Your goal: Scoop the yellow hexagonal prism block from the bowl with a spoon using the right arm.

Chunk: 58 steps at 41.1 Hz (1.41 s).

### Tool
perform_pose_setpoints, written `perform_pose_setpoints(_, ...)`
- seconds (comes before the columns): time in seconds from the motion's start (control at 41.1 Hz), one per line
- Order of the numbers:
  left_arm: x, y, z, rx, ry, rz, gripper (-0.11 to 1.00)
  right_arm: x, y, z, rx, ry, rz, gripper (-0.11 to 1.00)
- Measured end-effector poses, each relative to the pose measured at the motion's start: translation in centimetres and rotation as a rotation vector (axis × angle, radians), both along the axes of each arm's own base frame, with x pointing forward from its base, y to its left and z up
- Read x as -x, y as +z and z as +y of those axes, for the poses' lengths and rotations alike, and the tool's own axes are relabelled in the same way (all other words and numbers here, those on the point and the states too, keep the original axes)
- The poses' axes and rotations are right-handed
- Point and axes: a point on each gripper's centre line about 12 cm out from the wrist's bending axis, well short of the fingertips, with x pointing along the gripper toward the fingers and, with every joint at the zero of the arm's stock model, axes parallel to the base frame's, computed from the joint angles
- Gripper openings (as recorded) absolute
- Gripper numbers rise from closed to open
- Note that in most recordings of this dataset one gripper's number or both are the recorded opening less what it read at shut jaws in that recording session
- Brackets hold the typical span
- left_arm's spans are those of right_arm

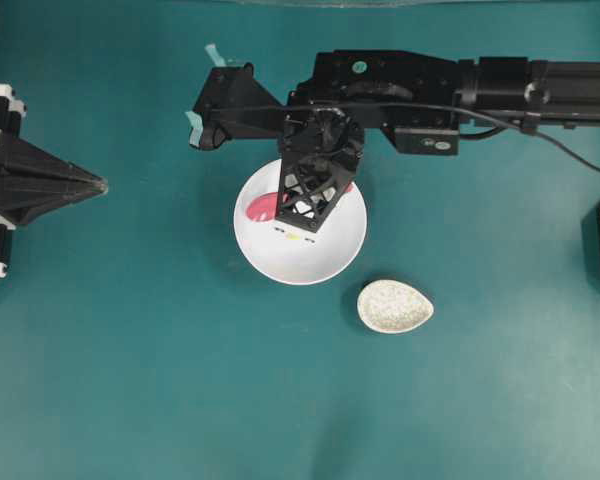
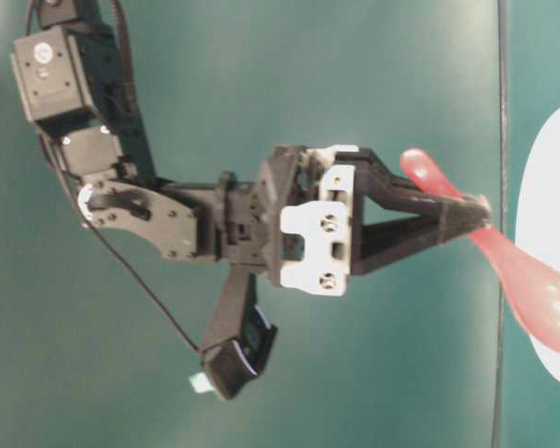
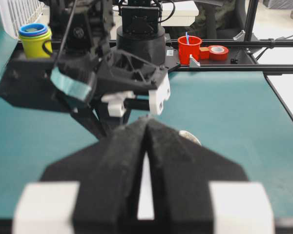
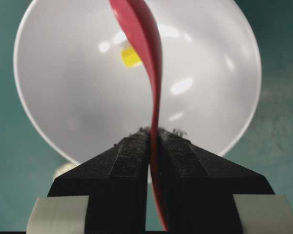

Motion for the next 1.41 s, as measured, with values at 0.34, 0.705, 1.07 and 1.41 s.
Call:
perform_pose_setpoints(0.34, 0.0, 0.0, -0.1, 0.000, -0.005, 0.002, 0.02, 1.5, 3.6, 0.2, 0.008, -0.005, -0.030, 0.09)
perform_pose_setpoints(0.705, 0.0, 0.0, -0.1, 0.000, -0.005, 0.002, 0.02, 4.9, 8.0, 2.7, -0.007, -0.012, 0.032, 0.09)
perform_pose_setpoints(1.07, 0.0, -0.1, -0.1, -0.003, -0.004, 0.003, 0.02, 9.3, 7.3, 7.1, -0.016, -0.067, 0.095, 0.09)
perform_pose_setpoints(1.41, -0.1, -0.1, 0.5, -0.003, 0.025, 0.003, 0.02, 13.3, 6.1, 8.6, -0.042, -0.175, -0.078, 0.09)
